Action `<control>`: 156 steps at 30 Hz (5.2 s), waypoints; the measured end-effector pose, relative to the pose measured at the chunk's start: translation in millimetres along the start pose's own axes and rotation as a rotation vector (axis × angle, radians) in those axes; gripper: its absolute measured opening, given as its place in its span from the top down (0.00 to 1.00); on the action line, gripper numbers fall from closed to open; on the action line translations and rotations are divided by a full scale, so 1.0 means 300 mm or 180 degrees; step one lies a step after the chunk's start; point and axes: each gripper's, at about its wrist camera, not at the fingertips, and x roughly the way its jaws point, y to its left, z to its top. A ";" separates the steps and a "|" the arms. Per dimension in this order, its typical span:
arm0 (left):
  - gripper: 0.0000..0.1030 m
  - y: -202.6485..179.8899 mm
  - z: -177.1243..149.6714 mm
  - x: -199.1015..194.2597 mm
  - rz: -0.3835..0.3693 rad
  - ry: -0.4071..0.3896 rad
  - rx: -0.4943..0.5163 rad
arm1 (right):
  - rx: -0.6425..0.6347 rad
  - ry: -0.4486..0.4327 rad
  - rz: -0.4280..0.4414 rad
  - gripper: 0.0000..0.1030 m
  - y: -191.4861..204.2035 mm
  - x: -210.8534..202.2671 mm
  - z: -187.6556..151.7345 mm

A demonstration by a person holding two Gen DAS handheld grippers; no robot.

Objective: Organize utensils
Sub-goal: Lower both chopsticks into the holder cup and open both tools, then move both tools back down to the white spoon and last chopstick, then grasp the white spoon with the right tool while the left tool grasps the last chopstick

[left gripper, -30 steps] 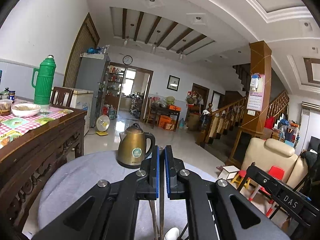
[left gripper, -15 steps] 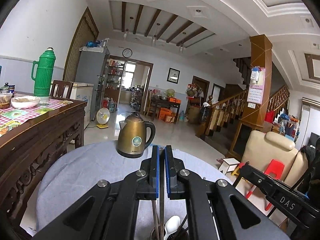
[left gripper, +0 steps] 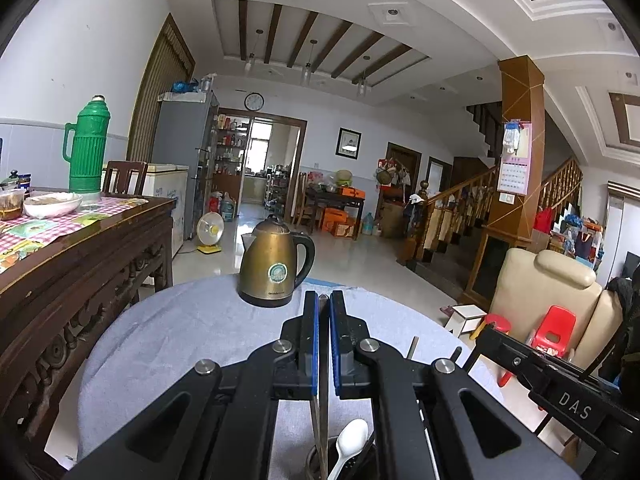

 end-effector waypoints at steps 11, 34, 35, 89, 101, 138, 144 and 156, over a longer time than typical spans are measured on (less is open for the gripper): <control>0.95 0.018 -0.035 0.012 -0.0054 0.0149 0.0026 | 0.0006 0.0158 0.0036 0.93 0.009 0.027 -0.023; 0.56 0.065 -0.017 -0.012 0.0002 0.0158 0.0027 | 0.0326 0.0100 0.0008 0.75 -0.075 0.011 0.010; 0.55 0.071 -0.017 -0.013 0.0022 0.0148 0.0026 | 0.0343 0.0095 -0.0013 0.75 -0.084 0.011 0.012; 0.48 0.546 -0.305 0.633 0.0468 0.1784 -0.0596 | 0.0518 0.2760 -0.0105 0.57 -0.372 1.399 -0.158; 0.48 0.496 -0.271 0.706 0.0386 0.1821 -0.0415 | -0.0261 0.2825 -0.0367 0.68 -0.269 1.421 -0.180; 0.95 0.216 -0.304 1.320 -0.0323 0.2955 0.0176 | 0.0052 0.2228 -0.0271 0.68 -0.585 1.001 -0.071; 0.95 0.298 -0.319 1.215 -0.0209 0.3060 0.0148 | -0.0096 0.2666 -0.0489 0.68 -0.577 1.003 -0.160; 0.68 0.304 -0.345 1.258 -0.0186 0.3343 0.0064 | -0.0140 0.3171 -0.0855 0.42 -0.568 1.082 -0.170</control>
